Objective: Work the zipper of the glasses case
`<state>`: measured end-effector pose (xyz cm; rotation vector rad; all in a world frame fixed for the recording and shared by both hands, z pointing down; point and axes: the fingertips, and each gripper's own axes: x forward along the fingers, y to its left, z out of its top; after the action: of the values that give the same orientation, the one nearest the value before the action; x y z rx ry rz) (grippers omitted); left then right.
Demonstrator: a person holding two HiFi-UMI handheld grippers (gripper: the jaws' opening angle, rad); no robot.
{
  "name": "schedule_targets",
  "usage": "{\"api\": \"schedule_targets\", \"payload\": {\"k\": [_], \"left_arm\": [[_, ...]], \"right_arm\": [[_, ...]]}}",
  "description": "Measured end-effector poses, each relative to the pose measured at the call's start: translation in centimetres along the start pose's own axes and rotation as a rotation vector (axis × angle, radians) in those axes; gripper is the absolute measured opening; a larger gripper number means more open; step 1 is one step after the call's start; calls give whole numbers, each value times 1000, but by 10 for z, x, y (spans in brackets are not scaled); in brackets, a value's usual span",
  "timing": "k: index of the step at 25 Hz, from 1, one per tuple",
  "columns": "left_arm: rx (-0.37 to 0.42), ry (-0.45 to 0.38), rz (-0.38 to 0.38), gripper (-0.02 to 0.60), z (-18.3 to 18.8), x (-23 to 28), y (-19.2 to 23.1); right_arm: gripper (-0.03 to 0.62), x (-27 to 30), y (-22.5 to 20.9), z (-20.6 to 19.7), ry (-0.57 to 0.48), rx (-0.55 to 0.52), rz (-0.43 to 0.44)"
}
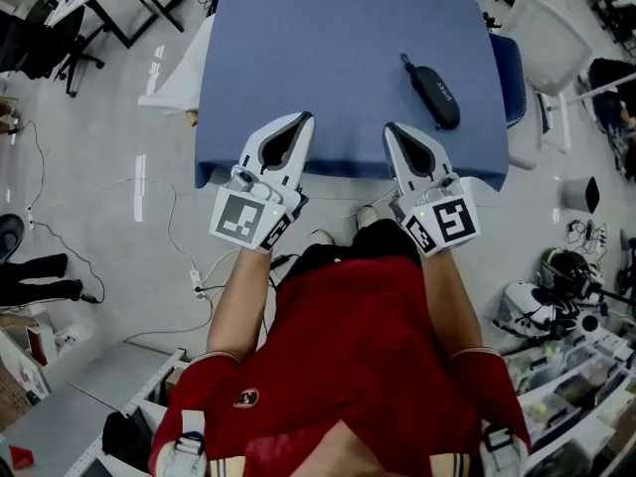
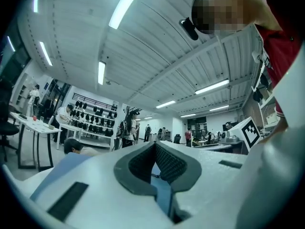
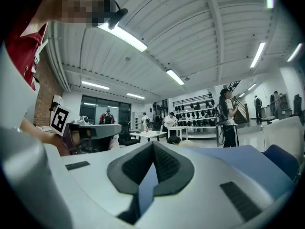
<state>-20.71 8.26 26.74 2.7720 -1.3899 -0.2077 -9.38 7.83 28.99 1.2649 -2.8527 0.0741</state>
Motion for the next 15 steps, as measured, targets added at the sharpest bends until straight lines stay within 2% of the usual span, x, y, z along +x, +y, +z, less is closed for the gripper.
{"api": "schedule_targets", "payload": {"k": [6, 15], "left_arm": [[27, -5, 17, 8, 9, -5, -10], [61, -9, 31, 8, 11, 16, -51]], "right_arm": [[0, -4, 1, 7, -23, 4, 22], [0, -38, -25, 11, -51, 29, 42]]}}
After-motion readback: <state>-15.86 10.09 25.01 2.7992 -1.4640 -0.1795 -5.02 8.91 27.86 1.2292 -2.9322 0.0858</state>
